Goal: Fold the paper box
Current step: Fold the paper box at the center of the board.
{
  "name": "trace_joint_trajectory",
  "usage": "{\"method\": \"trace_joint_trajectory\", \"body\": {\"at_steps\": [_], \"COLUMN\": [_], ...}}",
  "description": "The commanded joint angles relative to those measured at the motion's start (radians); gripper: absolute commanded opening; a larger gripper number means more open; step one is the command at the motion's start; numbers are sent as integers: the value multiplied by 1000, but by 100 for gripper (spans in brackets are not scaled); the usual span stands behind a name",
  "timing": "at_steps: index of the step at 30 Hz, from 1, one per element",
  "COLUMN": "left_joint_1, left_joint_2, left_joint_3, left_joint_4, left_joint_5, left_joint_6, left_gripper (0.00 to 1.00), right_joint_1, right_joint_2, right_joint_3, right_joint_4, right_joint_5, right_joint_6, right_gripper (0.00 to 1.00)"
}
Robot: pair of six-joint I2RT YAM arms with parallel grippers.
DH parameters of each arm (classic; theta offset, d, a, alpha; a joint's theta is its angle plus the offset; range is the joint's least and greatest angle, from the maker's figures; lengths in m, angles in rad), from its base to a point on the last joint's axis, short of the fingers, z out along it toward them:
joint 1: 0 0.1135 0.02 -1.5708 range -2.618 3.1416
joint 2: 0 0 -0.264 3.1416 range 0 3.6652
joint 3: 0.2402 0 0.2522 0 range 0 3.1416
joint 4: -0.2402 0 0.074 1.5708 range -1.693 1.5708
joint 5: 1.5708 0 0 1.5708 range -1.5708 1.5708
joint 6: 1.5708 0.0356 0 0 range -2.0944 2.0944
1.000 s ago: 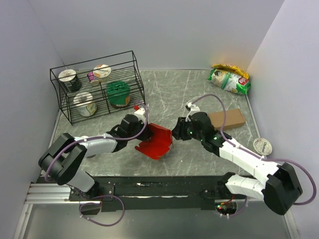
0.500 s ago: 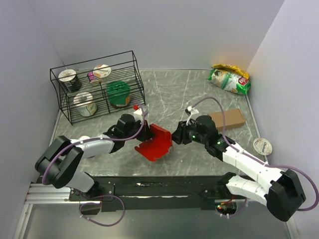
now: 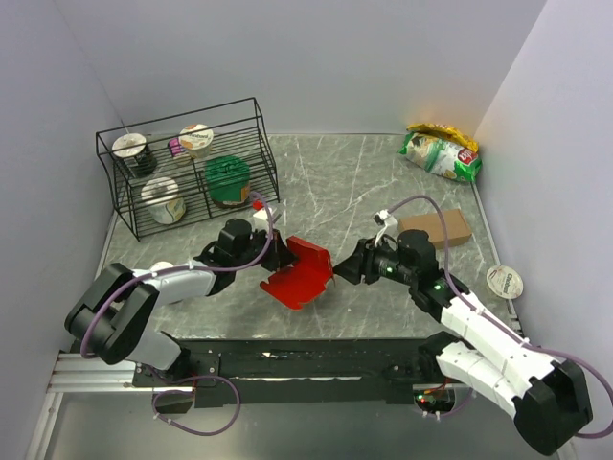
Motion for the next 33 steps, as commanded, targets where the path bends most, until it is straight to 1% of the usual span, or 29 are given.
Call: {"method": "trace_joint_trajectory", "body": {"at_steps": [1, 9, 14, 20, 33], "left_joint_1": [9, 9, 9, 9, 1], "left_joint_2": [-18, -18, -11, -10, -10], "left_joint_3": [-4, -3, -6, -6, -4], "left_joint_4": [68, 51, 53, 61, 53], "left_joint_5": [52, 52, 37, 38, 34], "left_joint_6": [-14, -3, -13, -19, -16], "left_gripper": [1, 1, 1, 1, 1], "right_joint_1": [-15, -15, -7, 24, 103], "right_joint_2": [-59, -34, -13, 12, 70], "right_joint_3": [-14, -20, -5, 9, 38], "right_joint_4": [65, 154, 154, 146, 186], "right_joint_5": [-80, -128, -123, -64, 30], "right_joint_6": [4, 13, -5, -5, -11], "right_gripper": [56, 59, 60, 61, 61]}}
